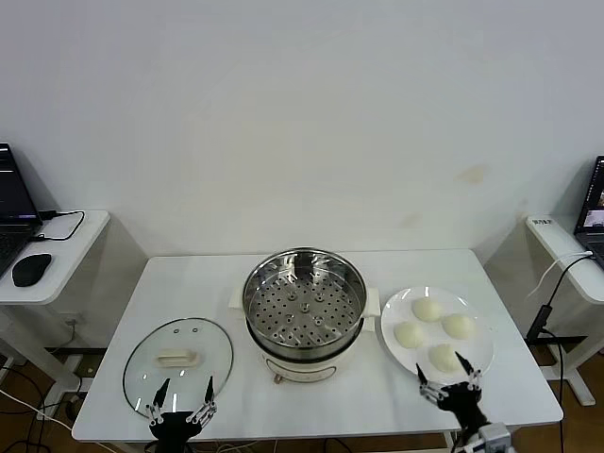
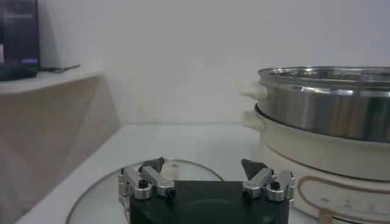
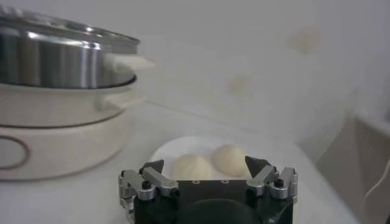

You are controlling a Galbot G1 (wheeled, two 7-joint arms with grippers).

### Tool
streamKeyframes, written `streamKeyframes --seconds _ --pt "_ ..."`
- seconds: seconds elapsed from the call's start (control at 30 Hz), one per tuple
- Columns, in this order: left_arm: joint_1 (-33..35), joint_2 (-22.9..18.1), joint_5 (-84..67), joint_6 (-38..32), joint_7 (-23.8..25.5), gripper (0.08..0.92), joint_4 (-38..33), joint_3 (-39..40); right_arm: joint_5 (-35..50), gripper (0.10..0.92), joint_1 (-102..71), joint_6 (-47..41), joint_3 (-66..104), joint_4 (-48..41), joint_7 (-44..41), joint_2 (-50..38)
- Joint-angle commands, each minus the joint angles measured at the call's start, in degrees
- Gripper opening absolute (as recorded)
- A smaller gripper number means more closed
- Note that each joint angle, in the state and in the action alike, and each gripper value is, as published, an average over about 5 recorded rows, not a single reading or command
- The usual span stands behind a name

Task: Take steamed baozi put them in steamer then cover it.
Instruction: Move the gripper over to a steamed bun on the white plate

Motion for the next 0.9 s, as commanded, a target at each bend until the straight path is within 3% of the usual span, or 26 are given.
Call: streamKeyframes --seconds 0.03,0.23,0.4,0.6,0.9 --pt "-0.13 0.2 8.84 -0.04 1.2 0.823 -0.05 -1.61 -19.63 0.823 10.32 -1.22 2.02 -3.99 -3.69 -11.86" --pt "0.32 -0.19 10.68 -0.26 0.81 0.823 -0.01 -2.02 -26.22 0.823 20.26 0.24 -0.21 -10.34 -10.66 -20.55" --pt "0.26 -0.36 11.41 -0.18 0.47 0.823 -0.39 -2.02 -26.9 0.823 31.06 1.95 -7.06 -18.04 -20.1 -28.28" --pt "-0.37 -0.87 11.98 -0.12 0.29 0.823 -0.24 -1.67 -23.26 0.823 48.18 1.13 -23.35 -28.18 -30.33 -34.58" --pt "-1.02 -0.9 11.93 -0.45 0.08 0.823 0.17 -1.87 -11.66 0.823 67.53 -4.4 -47.47 -36.43 -43.82 -35.81"
